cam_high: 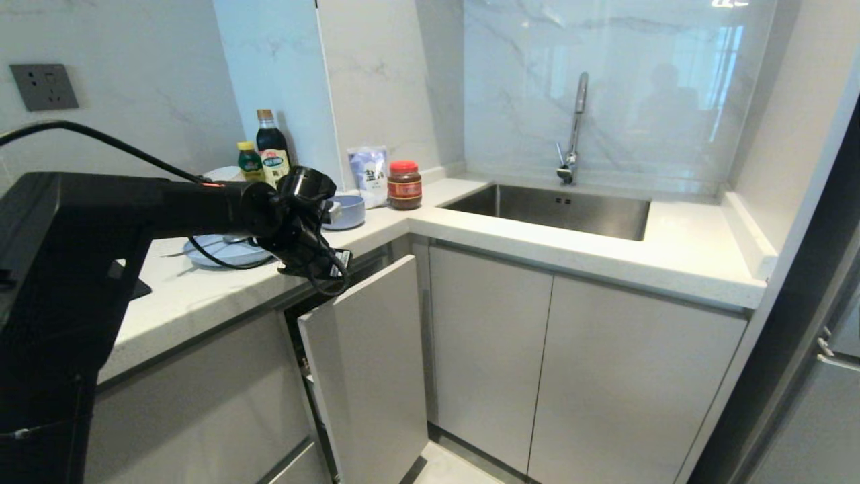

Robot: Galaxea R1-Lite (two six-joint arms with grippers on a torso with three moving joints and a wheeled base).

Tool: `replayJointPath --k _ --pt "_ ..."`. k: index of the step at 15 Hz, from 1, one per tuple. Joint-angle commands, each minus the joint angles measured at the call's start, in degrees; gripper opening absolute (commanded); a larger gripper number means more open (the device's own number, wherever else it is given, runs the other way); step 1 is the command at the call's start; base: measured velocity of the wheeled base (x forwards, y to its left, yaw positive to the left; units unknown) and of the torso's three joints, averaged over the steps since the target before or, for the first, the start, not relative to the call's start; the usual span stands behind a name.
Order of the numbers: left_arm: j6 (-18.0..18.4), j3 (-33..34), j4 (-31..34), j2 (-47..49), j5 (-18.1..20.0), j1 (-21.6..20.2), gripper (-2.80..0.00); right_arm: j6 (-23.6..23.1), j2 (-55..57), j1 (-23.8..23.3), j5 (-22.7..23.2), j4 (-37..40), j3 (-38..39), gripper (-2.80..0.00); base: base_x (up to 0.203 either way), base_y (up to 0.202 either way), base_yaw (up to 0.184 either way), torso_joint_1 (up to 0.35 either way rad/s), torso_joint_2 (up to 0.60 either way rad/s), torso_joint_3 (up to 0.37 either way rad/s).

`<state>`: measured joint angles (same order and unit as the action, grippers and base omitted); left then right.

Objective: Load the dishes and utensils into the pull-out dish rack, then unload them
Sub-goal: Open the cupboard

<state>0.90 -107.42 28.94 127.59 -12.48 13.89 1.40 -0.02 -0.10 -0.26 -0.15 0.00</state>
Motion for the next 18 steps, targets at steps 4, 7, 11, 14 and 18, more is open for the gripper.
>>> replayJointPath --k 4,7,11,14,18 --pt "0.0 -1.0 0.2 2.5 -1.0 0.1 -2.80 0.0 -0.2 0.0 0.0 0.0 0.1 -2.80 0.000 0.000 0.000 0.000 0.00 0.000" --pt "0.1 -1.0 0.2 3.2 -1.0 0.8 -2.80 0.0 -0.2 0.0 0.0 0.0 0.1 -2.80 0.000 0.000 0.000 0.000 0.00 0.000" --pt "0.1 -0.9 0.4 4.0 -1.0 1.9 -2.80 0.0 -0.2 0.0 0.0 0.0 0.1 -2.80 0.000 0.000 0.000 0.000 0.00 0.000" --pt "0.0 -0.6 0.5 4.2 -1.0 2.5 -2.80 0.0 -0.2 0.0 0.0 0.0 0.1 -2.80 0.000 0.000 0.000 0.000 0.00 0.000" --pt "-0.2 -0.6 2.0 4.2 -1.0 3.9 -2.80 0.0 -0.2 0.0 0.0 0.0 0.1 -2.80 0.000 0.000 0.000 0.000 0.00 0.000"
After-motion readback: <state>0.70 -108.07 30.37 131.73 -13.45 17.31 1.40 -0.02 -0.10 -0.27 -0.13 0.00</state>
